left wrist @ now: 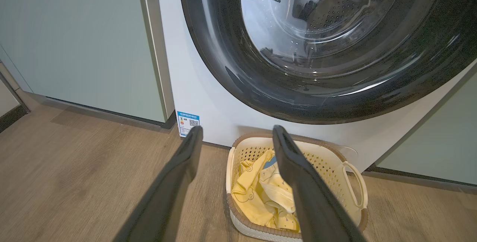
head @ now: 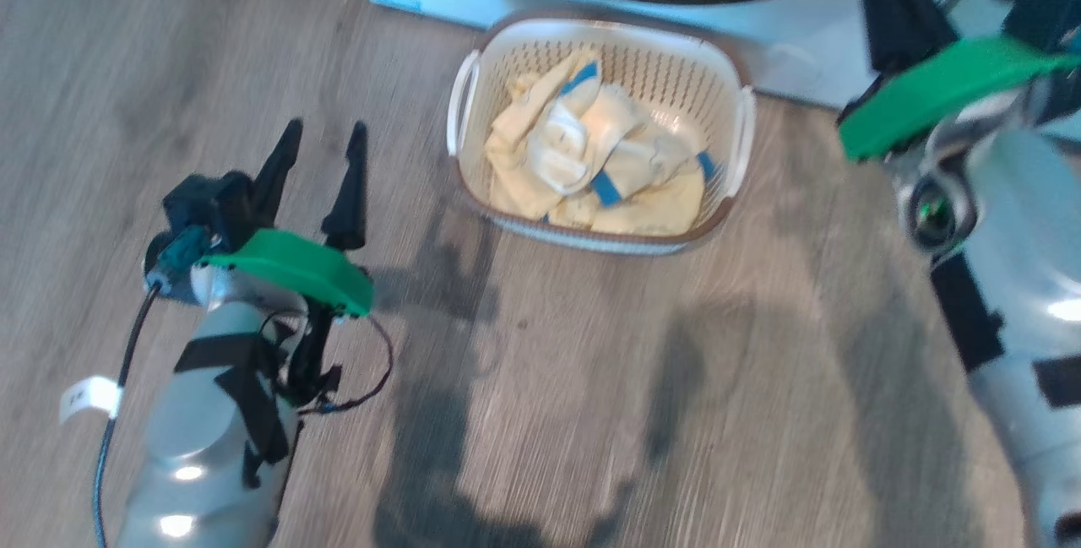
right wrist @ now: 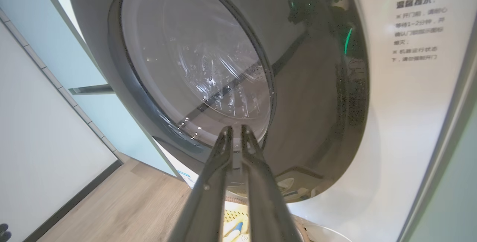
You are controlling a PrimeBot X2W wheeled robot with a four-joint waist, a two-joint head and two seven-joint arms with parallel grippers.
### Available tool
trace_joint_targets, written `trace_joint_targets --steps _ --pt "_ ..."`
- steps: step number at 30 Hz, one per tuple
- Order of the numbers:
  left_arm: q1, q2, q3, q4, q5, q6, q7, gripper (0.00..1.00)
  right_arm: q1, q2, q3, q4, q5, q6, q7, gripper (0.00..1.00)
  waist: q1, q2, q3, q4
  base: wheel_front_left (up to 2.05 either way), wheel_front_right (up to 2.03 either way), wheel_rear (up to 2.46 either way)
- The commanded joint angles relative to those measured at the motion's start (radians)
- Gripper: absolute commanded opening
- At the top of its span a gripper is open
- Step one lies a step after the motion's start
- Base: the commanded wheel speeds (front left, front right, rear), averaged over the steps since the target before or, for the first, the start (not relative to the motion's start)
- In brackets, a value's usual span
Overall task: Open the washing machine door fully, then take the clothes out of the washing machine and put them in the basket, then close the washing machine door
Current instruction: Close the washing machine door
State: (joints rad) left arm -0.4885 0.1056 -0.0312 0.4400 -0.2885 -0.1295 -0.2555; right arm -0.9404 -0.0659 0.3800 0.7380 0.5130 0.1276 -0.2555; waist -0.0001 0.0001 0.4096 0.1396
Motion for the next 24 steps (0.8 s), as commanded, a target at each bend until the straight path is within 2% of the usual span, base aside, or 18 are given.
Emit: trace_joint_targets --steps 1,2,5,13,18,24 --pt "0.009 0.048 0.043 -0.014 -0.009 -0.001 -0.006 1.00 0.028 0.016 0.019 -0.038 0.012 0.003 -0.006 0.53 0.0001 -0.0001 -0.063 -0.029 0.00 0.00 0.00" --pt "0.014 0.057 0.047 -0.008 -0.011 -0.001 -0.006 1.00 0.050 0.016 0.030 -0.041 0.015 0.003 -0.006 1.00 0.0001 -0.0001 -0.083 -0.037 0.00 0.00 0.00" --pt "0.030 0.089 0.053 0.007 -0.011 -0.001 -0.006 1.00 0.108 0.016 0.034 -0.053 0.010 0.003 -0.006 1.00 0.0001 -0.0001 -0.136 -0.062 0.00 0.00 0.00" --pt "0.075 0.169 0.049 0.030 -0.033 -0.001 -0.006 1.00 0.281 0.016 -0.082 -0.120 -0.068 0.003 -0.006 1.00 0.0001 -0.0001 -0.249 -0.131 0.00 0.00 0.00" --pt "0.112 0.193 0.048 0.030 -0.044 -0.001 -0.006 1.00 0.391 0.016 -0.161 -0.177 -0.117 0.003 -0.006 1.00 0.0001 -0.0001 -0.303 -0.170 0.00 0.00 0.00" --pt "0.162 0.201 0.060 0.025 -0.063 -0.001 -0.006 1.00 0.512 0.016 -0.208 -0.235 -0.155 0.003 -0.006 1.00 0.0001 -0.0001 -0.355 -0.210 0.00 0.00 0.00"
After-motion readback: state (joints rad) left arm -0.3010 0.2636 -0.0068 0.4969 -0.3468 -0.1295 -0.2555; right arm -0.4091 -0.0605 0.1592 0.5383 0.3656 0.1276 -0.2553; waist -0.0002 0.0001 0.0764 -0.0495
